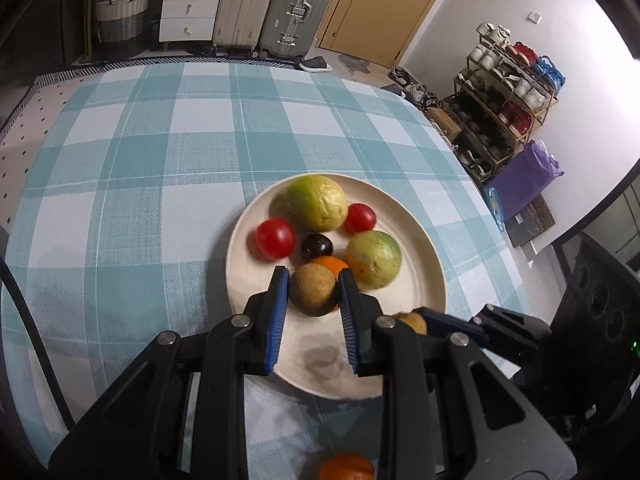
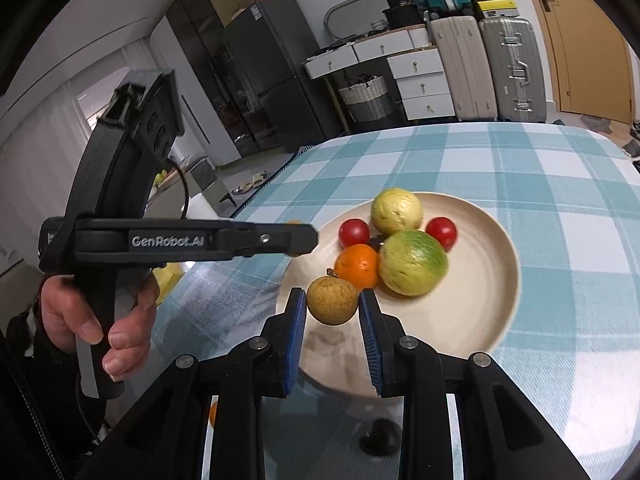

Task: Organize fruits
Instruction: 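Lower both brown fruits onto the plate and open both grippers, then withdraw both tools toward the last orange and dark plum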

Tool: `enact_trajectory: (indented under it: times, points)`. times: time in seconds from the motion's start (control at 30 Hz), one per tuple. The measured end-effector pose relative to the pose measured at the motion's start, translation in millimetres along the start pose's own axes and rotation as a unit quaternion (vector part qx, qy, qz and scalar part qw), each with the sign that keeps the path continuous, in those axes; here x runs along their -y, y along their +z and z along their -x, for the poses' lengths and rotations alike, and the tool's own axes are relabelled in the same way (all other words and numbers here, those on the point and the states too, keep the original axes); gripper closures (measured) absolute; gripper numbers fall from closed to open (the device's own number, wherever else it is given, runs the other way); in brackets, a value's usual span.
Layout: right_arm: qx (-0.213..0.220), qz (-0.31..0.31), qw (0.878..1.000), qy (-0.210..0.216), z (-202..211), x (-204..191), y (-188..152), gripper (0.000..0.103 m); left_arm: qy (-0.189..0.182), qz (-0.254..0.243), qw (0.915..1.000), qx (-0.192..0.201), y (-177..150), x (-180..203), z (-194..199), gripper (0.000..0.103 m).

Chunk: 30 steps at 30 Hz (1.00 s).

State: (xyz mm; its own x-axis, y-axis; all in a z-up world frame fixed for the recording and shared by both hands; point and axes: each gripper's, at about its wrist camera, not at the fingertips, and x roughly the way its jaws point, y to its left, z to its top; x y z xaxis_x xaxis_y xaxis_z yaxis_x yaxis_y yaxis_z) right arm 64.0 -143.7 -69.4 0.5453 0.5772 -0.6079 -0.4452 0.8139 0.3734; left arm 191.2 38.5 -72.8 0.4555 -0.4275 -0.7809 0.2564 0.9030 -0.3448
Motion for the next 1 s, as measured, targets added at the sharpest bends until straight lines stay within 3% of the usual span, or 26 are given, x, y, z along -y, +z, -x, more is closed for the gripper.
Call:
enact_trajectory:
  times: [0.4, 0.47, 0.53, 0.57, 0.9, 1.0]
  points:
    - [-0.026, -0.006, 1.000, -0.010, -28.5, -1.3, 3.2, 0.075, -0.009, 0.022, 0.9996, -0.012, 7.1, -18.8, -26.5, 0.080]
    - [-0.025, -0.006, 1.000, -0.014, -28.0, -2.6, 3.2, 0.072, -0.022, 0.035, 0.9991, -0.010, 8.9, -21.0, -26.1, 0.080]
    - [-0.019, -0.007, 1.000, -0.014, -25.3, -3.5, 3.6, 0.057, -0.021, 0.032, 0.9993, -0.004, 9.6, -20.1, -23.7, 0.079]
    - [-0.016, -0.007, 1.000, -0.012, -24.3, -3.4, 4.0, 0.054, -0.016, 0.030, 0.9994, 0.000, 9.7, -19.1, -21.8, 0.077]
    - [-0.002, -0.004, 1.000, -0.018, -7.5, -2.7, -0.7, 0.053, -0.002, 0.032, 0.9995, 0.004, -1.7, -15.0, -2.9, 0.073]
    - [0.004, -0.008, 1.000, -0.024, -0.2, -0.7, -2.6, 0.047, 0.006, 0.030, 0.9995, 0.008, -9.7, -10.6, 4.2, 0.071]
